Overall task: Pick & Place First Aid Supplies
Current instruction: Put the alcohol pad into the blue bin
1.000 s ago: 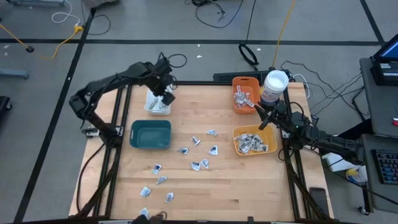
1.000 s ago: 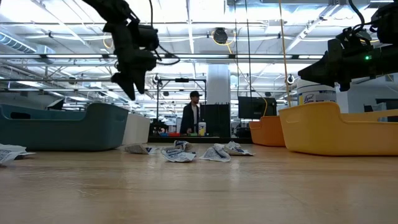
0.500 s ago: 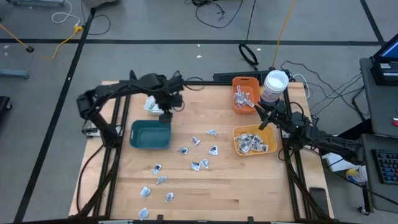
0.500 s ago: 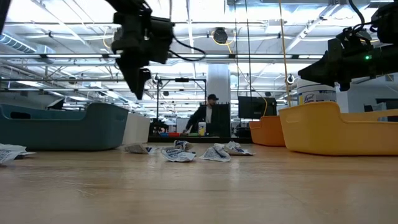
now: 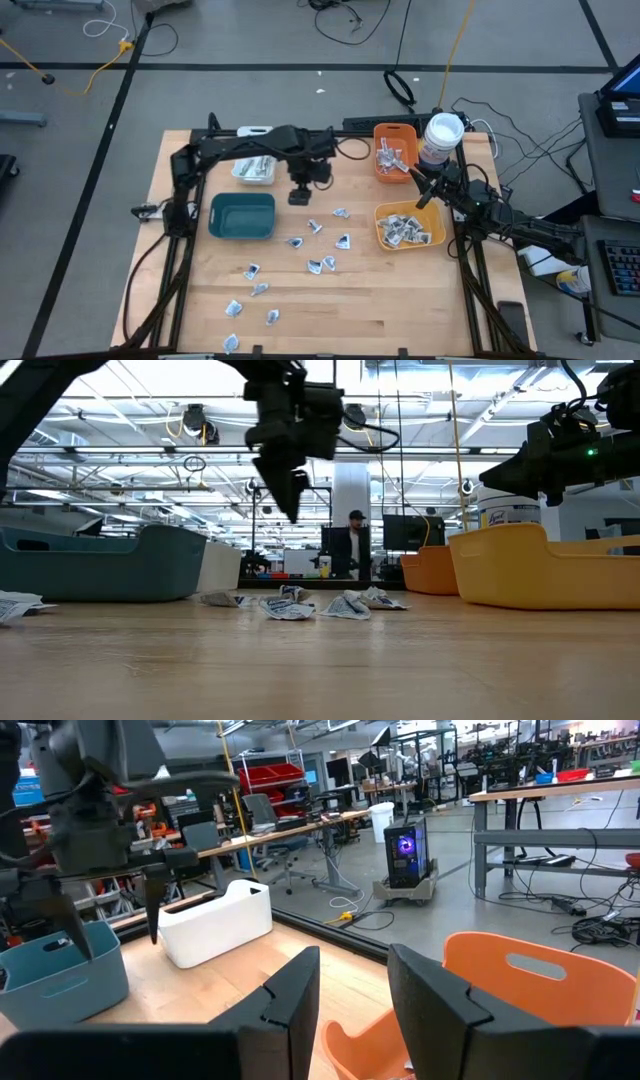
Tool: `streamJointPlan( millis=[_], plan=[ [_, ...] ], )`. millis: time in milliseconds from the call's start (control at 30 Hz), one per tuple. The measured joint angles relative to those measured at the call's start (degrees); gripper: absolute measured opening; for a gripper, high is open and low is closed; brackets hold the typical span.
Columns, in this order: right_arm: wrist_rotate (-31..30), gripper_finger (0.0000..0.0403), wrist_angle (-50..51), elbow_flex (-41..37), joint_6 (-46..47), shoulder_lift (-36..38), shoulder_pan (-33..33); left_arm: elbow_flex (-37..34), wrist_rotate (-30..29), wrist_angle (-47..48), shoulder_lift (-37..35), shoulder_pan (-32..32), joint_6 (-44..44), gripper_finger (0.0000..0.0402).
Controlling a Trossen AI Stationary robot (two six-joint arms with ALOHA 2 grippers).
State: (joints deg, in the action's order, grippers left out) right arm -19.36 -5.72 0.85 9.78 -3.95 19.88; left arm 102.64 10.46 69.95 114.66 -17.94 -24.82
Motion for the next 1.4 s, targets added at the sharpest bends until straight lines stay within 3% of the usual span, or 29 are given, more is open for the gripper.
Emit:
streamJointPlan(
  millis=[467,933,1400],
  plan=[
    [0.0,0.0116,0.0,0.01,0.0,0.0,0.0,16.16,0.06,-0.21,11.01,3.17,-0.19,0.0285],
    [-0.01,0.0116,-0.02,0.01,0.0,0.01,0.01,16.66,0.15,-8.1,18.62,7.17,1.33,0.0285],
    [-0.02,0.0116,-0.02,0.01,0.0,0.02,0.0,16.6,-3.66,-14.01,25.06,8.12,2.09,0.0284]
  ],
)
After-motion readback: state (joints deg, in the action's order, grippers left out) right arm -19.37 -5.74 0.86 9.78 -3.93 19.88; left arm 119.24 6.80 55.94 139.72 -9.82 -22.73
